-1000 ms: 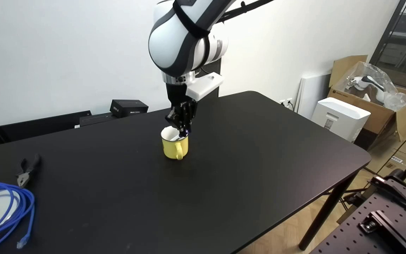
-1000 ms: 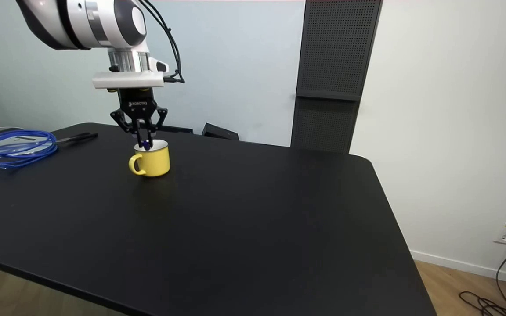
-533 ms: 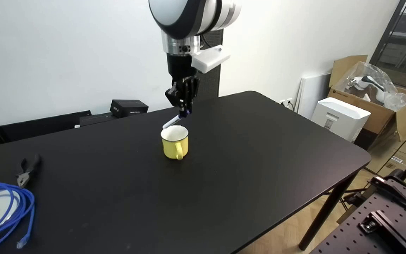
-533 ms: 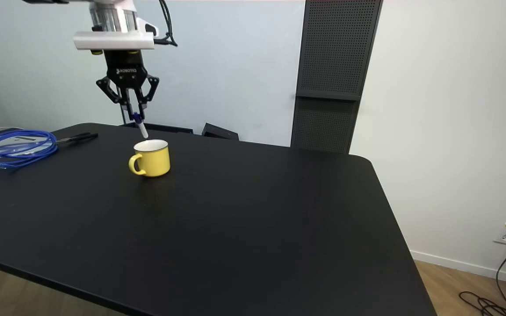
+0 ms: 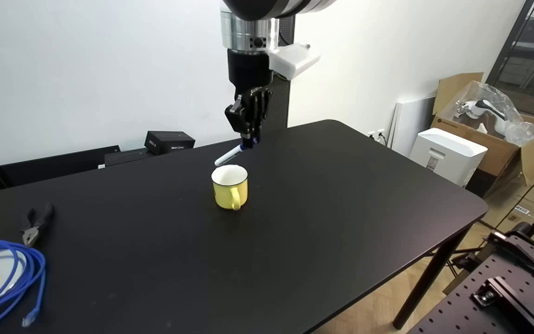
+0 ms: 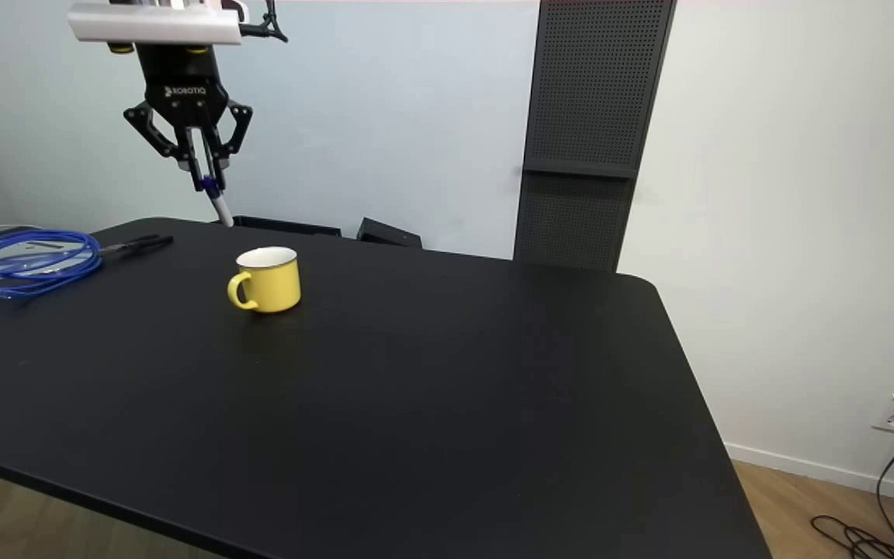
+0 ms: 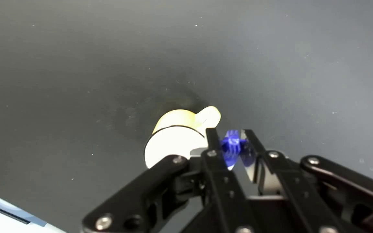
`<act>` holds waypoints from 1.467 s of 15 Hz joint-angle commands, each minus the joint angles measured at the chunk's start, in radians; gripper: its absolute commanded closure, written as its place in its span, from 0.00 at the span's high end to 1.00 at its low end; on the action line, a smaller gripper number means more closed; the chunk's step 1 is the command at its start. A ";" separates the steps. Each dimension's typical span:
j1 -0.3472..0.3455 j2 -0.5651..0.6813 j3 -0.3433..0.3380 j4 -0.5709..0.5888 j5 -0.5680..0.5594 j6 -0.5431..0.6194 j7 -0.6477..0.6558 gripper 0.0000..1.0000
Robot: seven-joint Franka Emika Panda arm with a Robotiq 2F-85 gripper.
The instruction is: Take the marker from the cup and put it on the table
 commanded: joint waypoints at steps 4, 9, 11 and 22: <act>-0.014 0.061 0.004 -0.021 0.102 0.016 -0.147 0.06; -0.029 0.170 0.007 0.025 0.119 0.018 -0.183 0.06; -0.036 0.209 0.007 0.043 0.113 0.020 -0.183 0.06; -0.059 0.291 -0.002 0.118 0.085 -0.028 -0.131 0.95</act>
